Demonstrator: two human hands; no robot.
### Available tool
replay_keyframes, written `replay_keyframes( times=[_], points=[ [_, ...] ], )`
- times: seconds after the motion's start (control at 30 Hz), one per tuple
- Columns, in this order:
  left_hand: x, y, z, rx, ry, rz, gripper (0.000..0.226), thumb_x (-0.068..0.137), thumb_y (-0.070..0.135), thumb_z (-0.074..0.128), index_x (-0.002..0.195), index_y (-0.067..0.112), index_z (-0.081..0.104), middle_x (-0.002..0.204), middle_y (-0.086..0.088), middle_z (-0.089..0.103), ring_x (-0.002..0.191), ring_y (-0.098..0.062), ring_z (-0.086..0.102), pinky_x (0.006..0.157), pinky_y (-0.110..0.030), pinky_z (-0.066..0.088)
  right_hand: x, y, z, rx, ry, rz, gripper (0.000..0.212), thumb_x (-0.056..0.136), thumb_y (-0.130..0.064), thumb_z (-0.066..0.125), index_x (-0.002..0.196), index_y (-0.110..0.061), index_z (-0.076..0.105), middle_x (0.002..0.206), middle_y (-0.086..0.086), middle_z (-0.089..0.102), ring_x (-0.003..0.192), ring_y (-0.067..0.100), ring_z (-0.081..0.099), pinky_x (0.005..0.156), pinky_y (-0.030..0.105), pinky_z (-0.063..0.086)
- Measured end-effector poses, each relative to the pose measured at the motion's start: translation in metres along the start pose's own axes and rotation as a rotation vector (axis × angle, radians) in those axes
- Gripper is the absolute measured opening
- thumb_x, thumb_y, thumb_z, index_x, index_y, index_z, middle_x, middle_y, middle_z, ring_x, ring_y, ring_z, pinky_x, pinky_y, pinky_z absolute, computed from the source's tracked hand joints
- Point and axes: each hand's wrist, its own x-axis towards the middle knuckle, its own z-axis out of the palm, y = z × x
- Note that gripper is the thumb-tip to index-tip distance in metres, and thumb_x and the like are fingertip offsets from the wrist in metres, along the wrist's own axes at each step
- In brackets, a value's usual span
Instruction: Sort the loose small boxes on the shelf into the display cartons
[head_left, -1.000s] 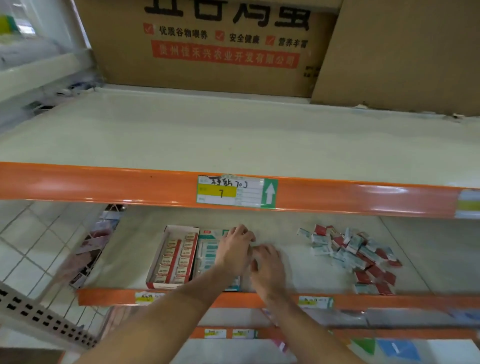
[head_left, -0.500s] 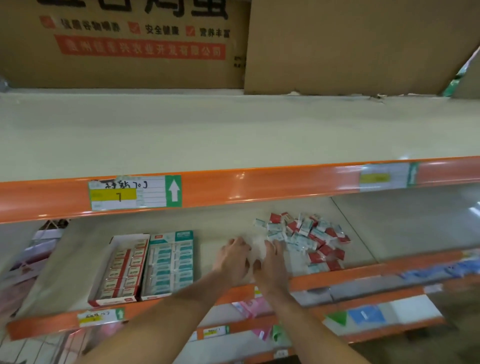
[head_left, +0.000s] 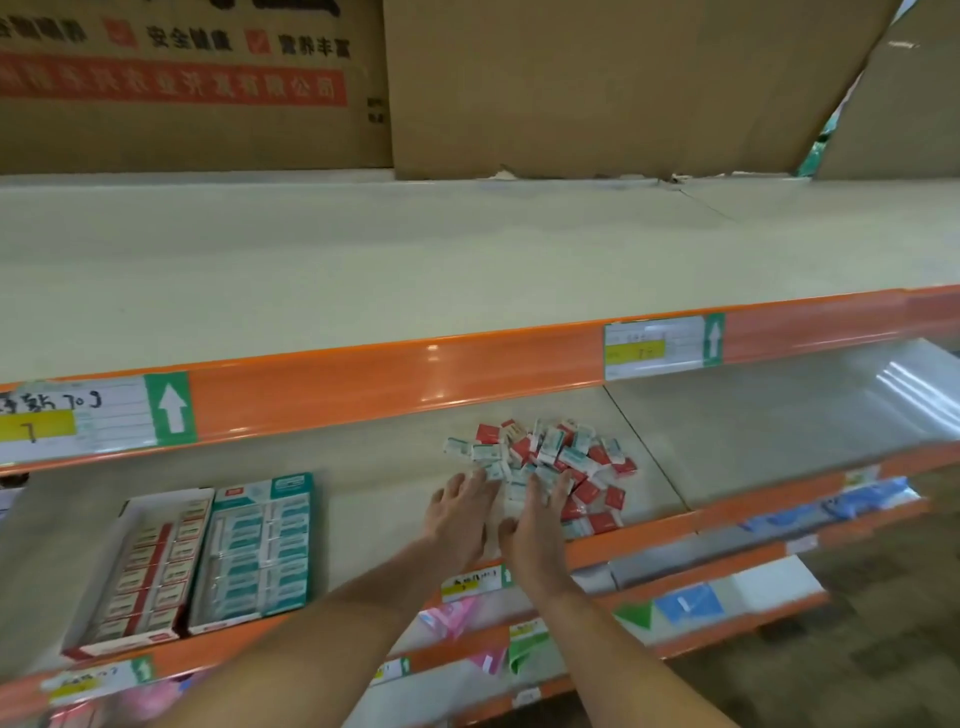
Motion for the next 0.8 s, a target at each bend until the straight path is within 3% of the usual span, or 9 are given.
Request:
replay_keyframes(
  times=[0.07, 0.13, 0.27, 0.37, 0.53, 0.7, 0.8],
  points=[
    [0.000, 0.002, 0.001, -0.007, 0.027, -0.014, 0.058, 0.096, 0.024, 0.046, 0.151, 0.026, 0.027, 0.159, 0.003, 0.019, 0.145, -0.025, 0.018, 0.117, -0.037, 0.021, 0.003, 0.003, -0.002, 0.034, -0.006, 0.013, 0.079, 0.087, 0.008, 0.057, 0.151, -0.023, 0.022, 0.164, 0.008, -0.012, 0.144, 0.033, 0.032, 0.085, 0.013, 0.044],
    [-0.002, 0.001, 0.006, -0.014, 0.085, -0.008, 0.055, 0.094, 0.025, 0.048, 0.147, 0.026, 0.034, 0.153, 0.004, 0.032, 0.141, -0.022, 0.026, 0.114, -0.034, 0.024, 0.005, 0.008, -0.002, 0.060, 0.034, -0.003, 0.075, 0.085, 0.008, 0.057, 0.145, -0.023, 0.025, 0.162, 0.007, 0.005, 0.132, 0.032, 0.048, 0.082, 0.020, 0.054],
    [-0.014, -0.006, 0.017, -0.090, 0.196, -0.031, 0.049, 0.091, 0.026, 0.051, 0.140, 0.026, 0.043, 0.130, 0.004, 0.051, 0.123, -0.021, 0.045, 0.105, -0.032, 0.034, -0.003, 0.006, 0.001, -0.015, 0.124, -0.025, 0.067, 0.091, 0.000, 0.057, 0.148, -0.015, 0.027, 0.153, 0.008, 0.024, 0.119, 0.026, 0.056, 0.083, 0.027, 0.055],
    [-0.022, -0.011, 0.017, -0.116, 0.223, -0.105, 0.047, 0.092, 0.031, 0.052, 0.138, 0.026, 0.044, 0.123, 0.003, 0.052, 0.113, -0.020, 0.049, 0.099, -0.031, 0.038, -0.006, 0.001, 0.002, -0.082, 0.119, -0.034, 0.054, 0.097, -0.010, 0.055, 0.147, -0.017, 0.035, 0.149, 0.007, 0.028, 0.109, 0.023, 0.062, 0.073, 0.021, 0.051],
    [-0.029, -0.023, 0.021, -0.188, 0.173, -0.246, 0.034, 0.093, 0.040, 0.050, 0.125, 0.026, 0.053, 0.118, 0.002, 0.056, 0.108, -0.021, 0.052, 0.091, -0.033, 0.042, -0.010, -0.002, 0.001, -0.018, 0.175, -0.048, 0.029, 0.095, -0.018, 0.062, 0.122, -0.013, 0.053, 0.129, 0.007, 0.043, 0.093, 0.019, 0.063, 0.061, 0.009, 0.038],
    [-0.036, -0.029, 0.022, -0.465, 0.255, -0.315, 0.030, 0.089, 0.026, 0.064, 0.119, 0.021, 0.061, 0.113, 0.003, 0.051, 0.094, -0.015, 0.056, 0.086, -0.024, 0.047, -0.021, -0.013, 0.017, 0.092, 0.193, -0.235, 0.026, 0.093, -0.018, 0.066, 0.116, -0.020, 0.054, 0.111, -0.006, 0.046, 0.090, 0.012, 0.059, 0.074, 0.018, 0.053],
    [-0.042, -0.037, 0.021, -0.541, 0.293, -0.352, 0.029, 0.092, 0.018, 0.061, 0.121, 0.013, 0.060, 0.116, 0.002, 0.047, 0.092, -0.012, 0.053, 0.085, -0.018, 0.042, -0.023, -0.024, 0.028, 0.170, 0.087, -0.214, 0.026, 0.092, -0.015, 0.066, 0.115, -0.021, 0.055, 0.113, -0.008, 0.051, 0.100, 0.007, 0.058, 0.080, 0.006, 0.046]
  ],
)
